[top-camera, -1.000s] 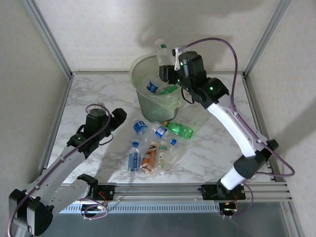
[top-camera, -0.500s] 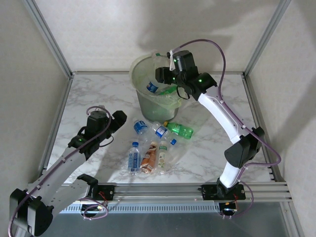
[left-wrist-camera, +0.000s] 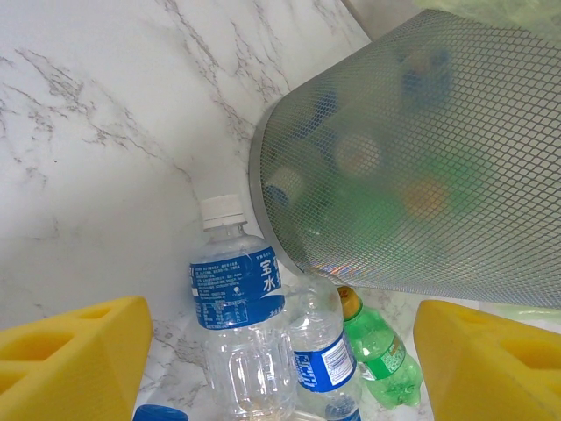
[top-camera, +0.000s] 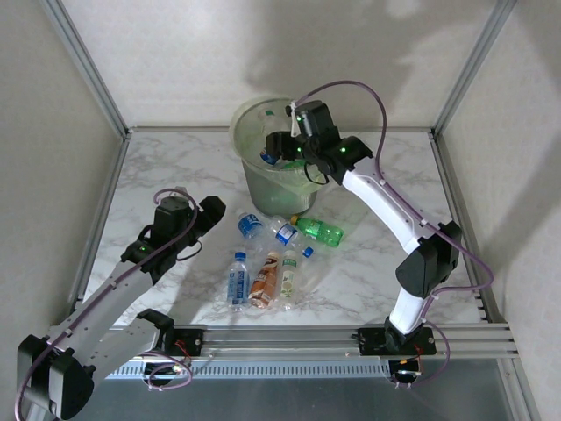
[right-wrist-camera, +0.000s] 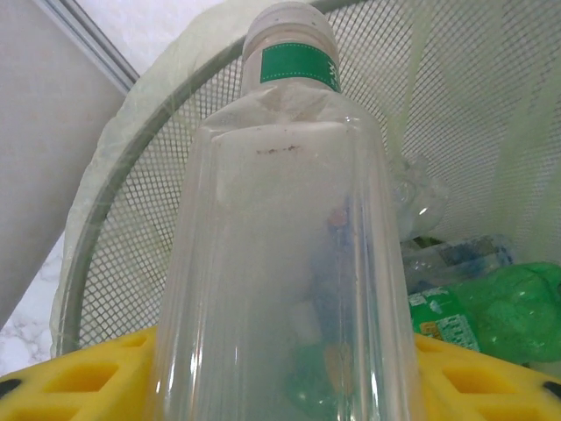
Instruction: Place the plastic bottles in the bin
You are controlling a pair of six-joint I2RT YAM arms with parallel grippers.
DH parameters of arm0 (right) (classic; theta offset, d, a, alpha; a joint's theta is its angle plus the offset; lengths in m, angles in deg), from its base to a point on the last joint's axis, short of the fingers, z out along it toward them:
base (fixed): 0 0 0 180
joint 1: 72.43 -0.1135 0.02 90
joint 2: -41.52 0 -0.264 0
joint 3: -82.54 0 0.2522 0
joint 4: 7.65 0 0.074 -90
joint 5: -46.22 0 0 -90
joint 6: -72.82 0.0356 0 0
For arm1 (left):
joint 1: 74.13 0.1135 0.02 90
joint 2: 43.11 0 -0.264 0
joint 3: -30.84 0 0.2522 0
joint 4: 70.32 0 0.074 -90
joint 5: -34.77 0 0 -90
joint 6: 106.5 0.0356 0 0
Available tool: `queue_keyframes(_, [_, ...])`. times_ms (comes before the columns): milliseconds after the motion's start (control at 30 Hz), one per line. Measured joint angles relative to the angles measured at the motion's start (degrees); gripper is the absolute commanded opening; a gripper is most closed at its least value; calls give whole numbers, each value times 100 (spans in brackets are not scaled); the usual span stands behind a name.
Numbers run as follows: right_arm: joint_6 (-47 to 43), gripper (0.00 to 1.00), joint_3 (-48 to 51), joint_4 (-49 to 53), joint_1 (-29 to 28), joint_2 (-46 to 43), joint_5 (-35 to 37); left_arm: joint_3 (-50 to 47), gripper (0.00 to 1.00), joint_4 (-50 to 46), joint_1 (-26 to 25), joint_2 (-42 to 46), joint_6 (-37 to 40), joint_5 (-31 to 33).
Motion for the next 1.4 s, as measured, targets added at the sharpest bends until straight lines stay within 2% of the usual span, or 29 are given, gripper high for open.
queue_keyframes(267, [94, 82, 83, -24, -74, 79, 33, 0, 78, 0, 0, 0, 0, -2])
queue_keyframes(700, [111, 84, -133, 55, -74, 61, 262, -17, 78, -26, 0, 20, 4, -22])
queue_keyframes(900, [116, 84, -57, 138, -323, -354, 531, -79, 78, -273, -24, 103, 90, -46])
queue_keyframes(967, [120, 84, -22, 168, -476, -597, 678, -85, 78, -400, -111, 146, 116, -11])
queue_keyframes(1200, [184, 84, 76, 184, -1185, -1427, 1222, -243, 78, -542, -898, 105, 151, 197])
queue_keyframes(1400, [341, 84, 466, 203, -1458, -1731, 1528, -299, 76, -494, -1364, -323, -24, 369])
